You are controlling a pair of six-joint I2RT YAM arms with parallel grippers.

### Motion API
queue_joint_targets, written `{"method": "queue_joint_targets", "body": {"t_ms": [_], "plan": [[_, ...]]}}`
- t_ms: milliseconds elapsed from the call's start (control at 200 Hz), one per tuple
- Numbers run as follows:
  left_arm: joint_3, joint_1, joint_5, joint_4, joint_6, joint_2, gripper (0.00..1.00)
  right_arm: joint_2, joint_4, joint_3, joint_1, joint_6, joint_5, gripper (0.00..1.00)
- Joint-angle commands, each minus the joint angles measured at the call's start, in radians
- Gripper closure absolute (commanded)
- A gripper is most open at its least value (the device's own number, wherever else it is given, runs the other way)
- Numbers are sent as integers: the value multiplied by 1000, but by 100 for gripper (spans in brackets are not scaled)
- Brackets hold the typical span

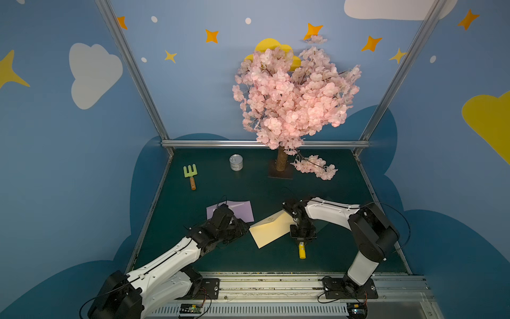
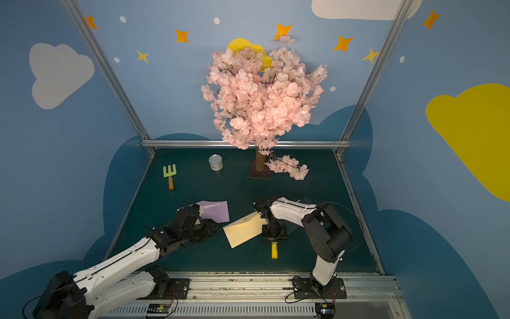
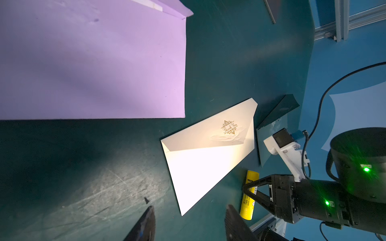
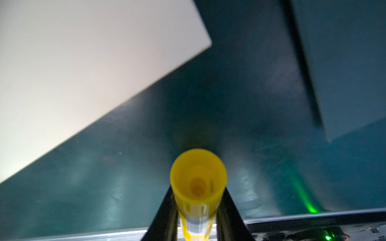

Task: Seal the envelope with a glue stick
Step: Pick up the glue stick from the center of the board.

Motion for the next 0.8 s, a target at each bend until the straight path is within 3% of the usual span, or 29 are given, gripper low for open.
{"method": "queue_joint_targets", "body": {"t_ms": [0,155,270,641,796], "plan": [[31,-2,19,-23,46,10,44,-58,0,-16,-14,24,16,100],[76,-3,56,-15,98,41,29,-196,52,-14,-76,39,-24,100],[118,-2,106,12,157,64,24,-302,114,-11,-131,41,-62,100],[326,-39,497,182,382,239,19,-515,575,-75,-195,127,-369,100],[381,-86,552,234,424,293,17,-551,685,-105,-198,145,-470,100]]}}
